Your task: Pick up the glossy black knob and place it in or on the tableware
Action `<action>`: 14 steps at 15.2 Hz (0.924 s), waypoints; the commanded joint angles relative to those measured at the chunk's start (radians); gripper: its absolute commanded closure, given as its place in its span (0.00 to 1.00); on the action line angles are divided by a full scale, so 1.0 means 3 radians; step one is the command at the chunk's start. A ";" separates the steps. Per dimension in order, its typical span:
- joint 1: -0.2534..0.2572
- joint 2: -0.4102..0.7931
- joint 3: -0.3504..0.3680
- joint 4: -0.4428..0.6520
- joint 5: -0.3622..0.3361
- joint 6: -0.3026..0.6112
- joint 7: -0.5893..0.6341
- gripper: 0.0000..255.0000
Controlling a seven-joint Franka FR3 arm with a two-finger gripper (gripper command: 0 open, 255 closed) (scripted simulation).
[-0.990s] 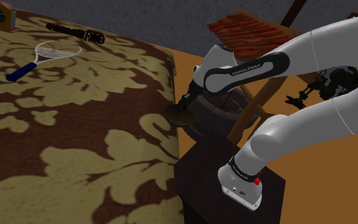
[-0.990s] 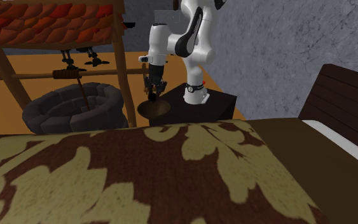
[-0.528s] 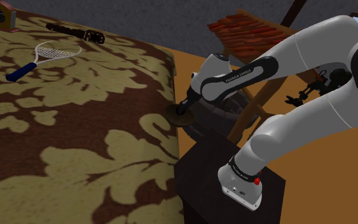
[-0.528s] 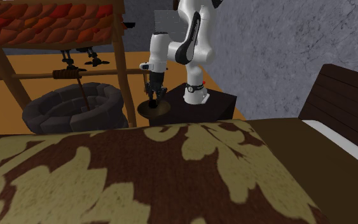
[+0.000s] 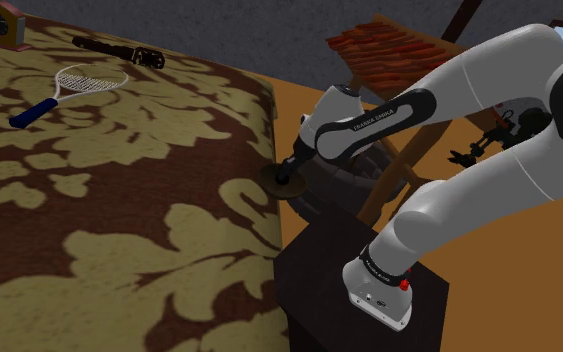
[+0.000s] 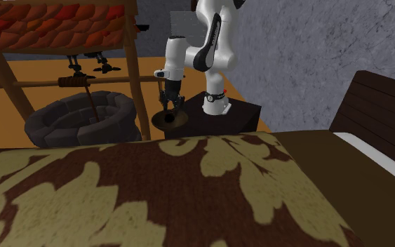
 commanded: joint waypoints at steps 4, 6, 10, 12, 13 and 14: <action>0.0000 0.0000 0.0000 0.0000 0.0000 0.0000 0.0000 0.00; 0.0007 -0.0165 -0.0007 0.0006 0.0005 -0.0171 -0.0004 0.00; 0.0019 -0.0587 -0.0025 0.0057 0.0009 -0.0644 -0.0009 0.00; 0.0019 -0.0587 -0.0025 0.0057 0.0009 -0.0644 -0.0008 0.00; 0.0019 -0.0587 -0.0025 0.0057 0.0009 -0.0644 -0.0008 0.00; 0.0019 -0.0587 -0.0025 0.0057 0.0009 -0.0644 -0.0008 0.00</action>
